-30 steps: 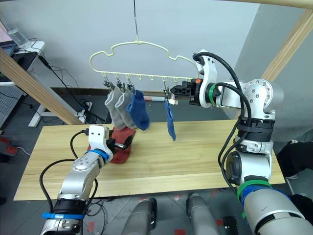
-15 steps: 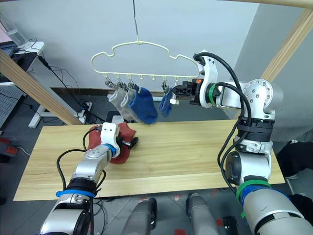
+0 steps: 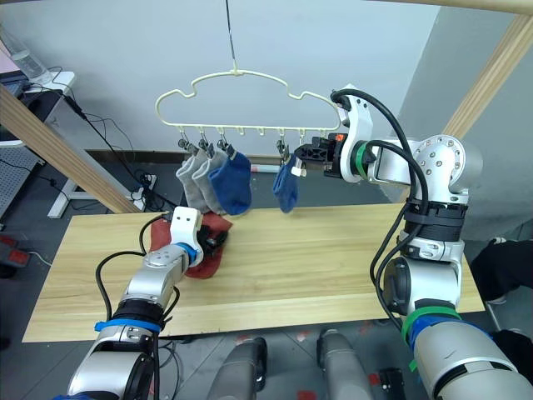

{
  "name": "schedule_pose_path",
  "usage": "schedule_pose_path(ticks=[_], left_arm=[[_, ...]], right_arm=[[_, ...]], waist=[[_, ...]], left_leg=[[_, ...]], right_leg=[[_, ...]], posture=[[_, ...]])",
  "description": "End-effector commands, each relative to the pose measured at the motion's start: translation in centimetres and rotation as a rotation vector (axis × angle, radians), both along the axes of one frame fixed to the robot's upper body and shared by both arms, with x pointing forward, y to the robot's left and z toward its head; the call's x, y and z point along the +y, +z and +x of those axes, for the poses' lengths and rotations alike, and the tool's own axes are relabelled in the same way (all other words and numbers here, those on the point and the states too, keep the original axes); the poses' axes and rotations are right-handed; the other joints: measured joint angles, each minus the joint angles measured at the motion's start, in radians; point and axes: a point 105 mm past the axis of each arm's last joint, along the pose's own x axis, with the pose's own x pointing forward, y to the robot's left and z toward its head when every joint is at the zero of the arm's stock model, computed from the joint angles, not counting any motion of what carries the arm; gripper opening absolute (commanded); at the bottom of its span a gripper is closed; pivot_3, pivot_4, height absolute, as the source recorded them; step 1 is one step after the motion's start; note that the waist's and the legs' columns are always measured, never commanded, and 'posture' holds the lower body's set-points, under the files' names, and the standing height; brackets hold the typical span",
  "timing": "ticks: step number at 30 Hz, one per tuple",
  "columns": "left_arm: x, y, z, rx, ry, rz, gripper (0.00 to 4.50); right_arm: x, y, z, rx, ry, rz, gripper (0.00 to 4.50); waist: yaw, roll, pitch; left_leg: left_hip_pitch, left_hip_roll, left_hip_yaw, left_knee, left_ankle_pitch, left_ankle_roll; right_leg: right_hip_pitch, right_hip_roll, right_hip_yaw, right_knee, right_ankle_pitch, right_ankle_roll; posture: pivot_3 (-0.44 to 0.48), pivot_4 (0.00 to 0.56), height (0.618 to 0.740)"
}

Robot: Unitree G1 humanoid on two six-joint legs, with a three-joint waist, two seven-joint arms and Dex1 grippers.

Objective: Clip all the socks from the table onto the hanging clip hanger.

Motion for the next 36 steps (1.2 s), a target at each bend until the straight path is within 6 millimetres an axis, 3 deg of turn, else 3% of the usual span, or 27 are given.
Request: schedule_pose_path(ticks=[1, 7, 16, 21, 29, 36], left_arm=[[0.7, -0.3, -0.4, 0.01, 0.014, 0.015, 1.49], [0.7, 0.0, -0.3, 0.001, 0.014, 0.012, 0.02], [0.1, 1.6, -1.4, -0.047, -0.055, 0.014, 0.02], [-4.0, 5.3, -5.5, -0.135, -0.343, -0.037, 0.02], [-7.8, 10.5, -11.5, -0.305, -0.724, -0.024, 0.02], [-8.3, 13.3, -10.9, -0.619, -0.772, 0.097, 0.02]], right_arm=[[-0.1, 1.2, -0.2, -0.053, -0.003, 0.019, 0.13], [0.0, 1.0, 0.0, -0.052, -0.012, 0.025, 0.13], [0.1, 0.9, -0.1, -0.05, 0.001, 0.022, 0.13], [-0.3, 1.0, -0.1, -0.058, 0.004, 0.004, 0.13], [-0.2, 0.6, -0.3, -0.023, 0.035, 0.023, 0.13], [0.4, 0.7, -1.1, 0.065, 0.099, 0.099, 0.13]], waist=[[0.0, 0.0, 0.0], [0.001, 0.0, 0.0], [-0.001, 0.0, 0.0], [0.0, 0.0, 0.0], [0.001, 0.0, 0.0], [0.003, 0.0, 0.0]], left_leg=[[0.0, 0.0, 0.0, 0.0, 0.0, 0.0], [0.0, 0.0, 0.0, 0.0, 0.0, 0.0], [0.0, 0.0, 0.0, 0.0, 0.0, 0.0], [0.0, 0.001, 0.0, -0.001, 0.0, 0.0], [0.0, 0.0, 0.001, 0.0, 0.0, 0.0], [0.0, 0.0, 0.001, 0.0, 0.0, 0.0]], right_leg=[[0.0, 0.0, 0.0, 0.0, 0.0, 0.0], [0.0, 0.0, 0.0, 0.0, 0.0, 0.0], [0.0, 0.0, 0.0, 0.0, 0.0, -0.001], [-0.001, -0.002, 0.0, 0.001, 0.0, -0.001], [0.0, -0.002, 0.001, -0.001, 0.0, 0.0], [0.0, 0.0, 0.001, -0.001, -0.001, 0.001]], posture=[[-0.014, 0.257, 0.74], [-0.005, 0.251, 0.74], [-0.003, 0.246, 0.74], [0.004, 0.252, 0.74], [0.021, 0.258, 0.74], [0.015, 0.262, 0.74]])
